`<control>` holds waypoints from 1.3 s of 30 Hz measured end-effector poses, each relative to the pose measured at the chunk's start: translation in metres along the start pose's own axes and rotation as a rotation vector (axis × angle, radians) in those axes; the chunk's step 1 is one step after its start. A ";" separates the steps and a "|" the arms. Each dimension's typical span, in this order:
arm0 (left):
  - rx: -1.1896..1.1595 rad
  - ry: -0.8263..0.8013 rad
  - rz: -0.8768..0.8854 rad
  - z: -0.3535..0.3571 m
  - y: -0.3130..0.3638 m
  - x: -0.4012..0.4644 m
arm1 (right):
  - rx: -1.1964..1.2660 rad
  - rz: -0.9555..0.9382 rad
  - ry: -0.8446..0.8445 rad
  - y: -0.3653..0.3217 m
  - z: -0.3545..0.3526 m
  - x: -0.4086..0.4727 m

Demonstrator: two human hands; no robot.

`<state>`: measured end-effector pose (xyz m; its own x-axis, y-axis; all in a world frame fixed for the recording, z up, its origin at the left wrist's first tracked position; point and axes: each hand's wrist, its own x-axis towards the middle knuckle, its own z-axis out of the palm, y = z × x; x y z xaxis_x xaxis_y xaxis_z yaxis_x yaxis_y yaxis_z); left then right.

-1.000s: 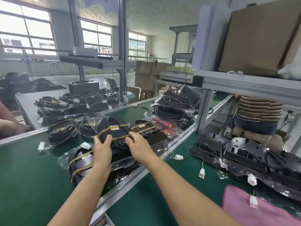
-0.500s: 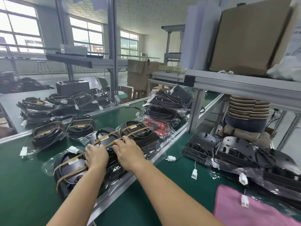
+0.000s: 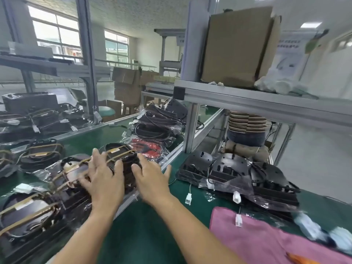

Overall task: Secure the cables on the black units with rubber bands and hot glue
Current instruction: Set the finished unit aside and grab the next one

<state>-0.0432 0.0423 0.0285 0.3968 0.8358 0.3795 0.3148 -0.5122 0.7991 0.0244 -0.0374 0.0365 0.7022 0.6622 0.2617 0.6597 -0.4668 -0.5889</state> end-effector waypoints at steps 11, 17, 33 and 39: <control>-0.647 -0.728 -0.372 0.120 0.101 -0.086 | -0.429 0.364 0.342 0.128 -0.127 -0.085; -0.852 -0.922 -0.869 0.152 0.147 -0.085 | -0.470 0.476 0.262 0.163 -0.142 -0.112; -0.810 -0.895 -0.921 0.185 0.154 -0.077 | 0.131 0.657 0.461 0.171 -0.139 -0.123; -1.000 -0.837 -0.928 0.171 0.146 -0.079 | 0.915 0.810 0.365 0.160 -0.142 -0.120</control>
<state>0.1193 -0.1320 0.0353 0.8435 0.2590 -0.4706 0.1730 0.6984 0.6945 0.0838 -0.2749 0.0189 0.9442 0.1114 -0.3098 -0.3127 0.0087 -0.9498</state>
